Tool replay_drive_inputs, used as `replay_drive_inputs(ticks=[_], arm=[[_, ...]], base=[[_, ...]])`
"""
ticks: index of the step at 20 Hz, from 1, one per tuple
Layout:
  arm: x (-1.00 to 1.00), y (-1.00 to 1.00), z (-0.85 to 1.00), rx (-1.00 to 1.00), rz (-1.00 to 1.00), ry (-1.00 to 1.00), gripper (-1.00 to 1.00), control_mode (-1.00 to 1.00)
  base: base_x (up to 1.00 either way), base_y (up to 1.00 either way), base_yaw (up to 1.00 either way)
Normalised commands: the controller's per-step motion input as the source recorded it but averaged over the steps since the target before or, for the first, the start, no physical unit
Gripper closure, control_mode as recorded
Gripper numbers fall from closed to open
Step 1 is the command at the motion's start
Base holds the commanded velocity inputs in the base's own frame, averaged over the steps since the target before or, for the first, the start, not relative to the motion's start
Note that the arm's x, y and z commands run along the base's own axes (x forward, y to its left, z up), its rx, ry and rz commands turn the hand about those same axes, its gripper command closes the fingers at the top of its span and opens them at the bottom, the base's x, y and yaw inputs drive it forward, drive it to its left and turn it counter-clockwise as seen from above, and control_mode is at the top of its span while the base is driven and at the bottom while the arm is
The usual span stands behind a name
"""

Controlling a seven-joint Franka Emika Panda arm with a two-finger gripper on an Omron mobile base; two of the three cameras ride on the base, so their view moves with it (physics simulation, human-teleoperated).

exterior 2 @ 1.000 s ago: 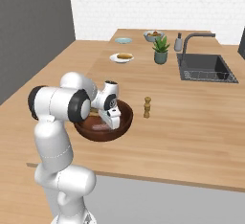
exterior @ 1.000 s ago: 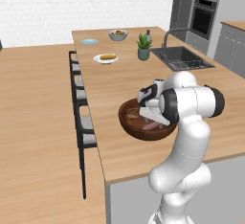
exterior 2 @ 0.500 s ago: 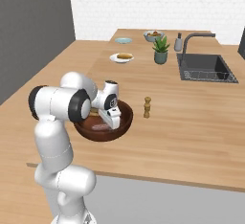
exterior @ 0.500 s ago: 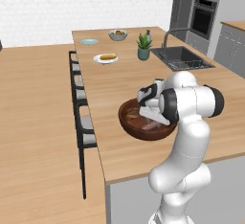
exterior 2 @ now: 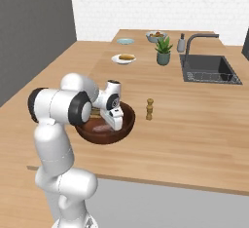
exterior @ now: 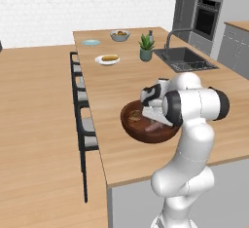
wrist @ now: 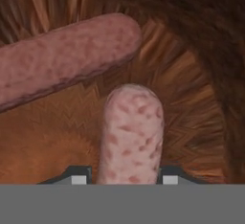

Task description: Place one bun and one sausage from the bowl on each plate.

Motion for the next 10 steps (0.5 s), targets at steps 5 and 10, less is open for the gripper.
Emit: replay_drive_inputs(ticks=[5, 10], arm=[[-0.46, 0.21, 0.92, 0.03, 0.05, 0.0, 1.0, -1.0], [-0.57, 0.22, 0.77, 0.01, 0.17, -0.08, 1.0, -1.0]], base=[[0.0, 0.0, 0.0], [0.0, 0.0, 0.0]])
